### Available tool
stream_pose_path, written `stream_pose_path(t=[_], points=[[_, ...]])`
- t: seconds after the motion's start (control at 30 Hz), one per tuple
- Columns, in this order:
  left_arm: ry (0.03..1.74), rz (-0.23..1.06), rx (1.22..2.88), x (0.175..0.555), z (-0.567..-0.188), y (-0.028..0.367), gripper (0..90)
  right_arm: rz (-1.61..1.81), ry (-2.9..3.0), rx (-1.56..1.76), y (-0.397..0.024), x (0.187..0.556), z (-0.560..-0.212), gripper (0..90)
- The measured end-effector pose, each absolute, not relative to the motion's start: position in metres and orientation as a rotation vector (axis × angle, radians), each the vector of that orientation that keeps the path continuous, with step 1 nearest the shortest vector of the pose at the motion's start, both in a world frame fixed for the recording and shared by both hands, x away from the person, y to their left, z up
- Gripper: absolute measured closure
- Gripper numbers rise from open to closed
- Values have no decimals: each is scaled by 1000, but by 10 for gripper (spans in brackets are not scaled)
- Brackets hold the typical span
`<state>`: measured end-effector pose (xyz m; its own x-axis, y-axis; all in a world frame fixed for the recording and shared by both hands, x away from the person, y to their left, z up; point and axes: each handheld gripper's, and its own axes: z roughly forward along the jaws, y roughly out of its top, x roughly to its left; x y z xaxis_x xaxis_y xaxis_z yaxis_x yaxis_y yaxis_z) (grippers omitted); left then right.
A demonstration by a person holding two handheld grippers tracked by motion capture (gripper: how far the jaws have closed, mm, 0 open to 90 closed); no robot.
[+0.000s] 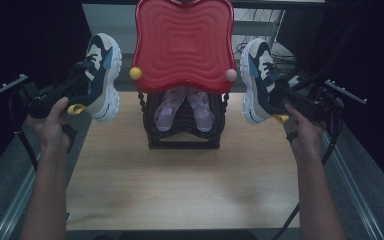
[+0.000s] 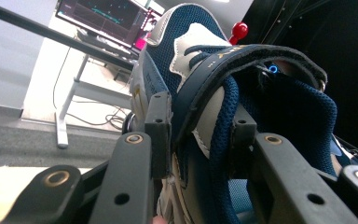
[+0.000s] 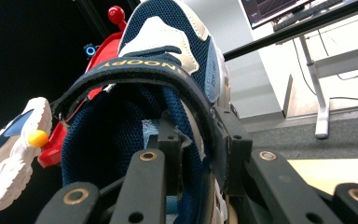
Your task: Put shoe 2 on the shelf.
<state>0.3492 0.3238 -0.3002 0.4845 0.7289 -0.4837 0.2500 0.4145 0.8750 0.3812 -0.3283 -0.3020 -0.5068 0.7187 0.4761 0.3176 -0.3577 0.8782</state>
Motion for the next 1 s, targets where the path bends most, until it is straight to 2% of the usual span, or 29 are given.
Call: stream_pose_path(t=[1.0], points=[[984, 400, 1196, 371, -225, 284, 691, 1965, 1581, 1285, -308, 394, -223, 751]])
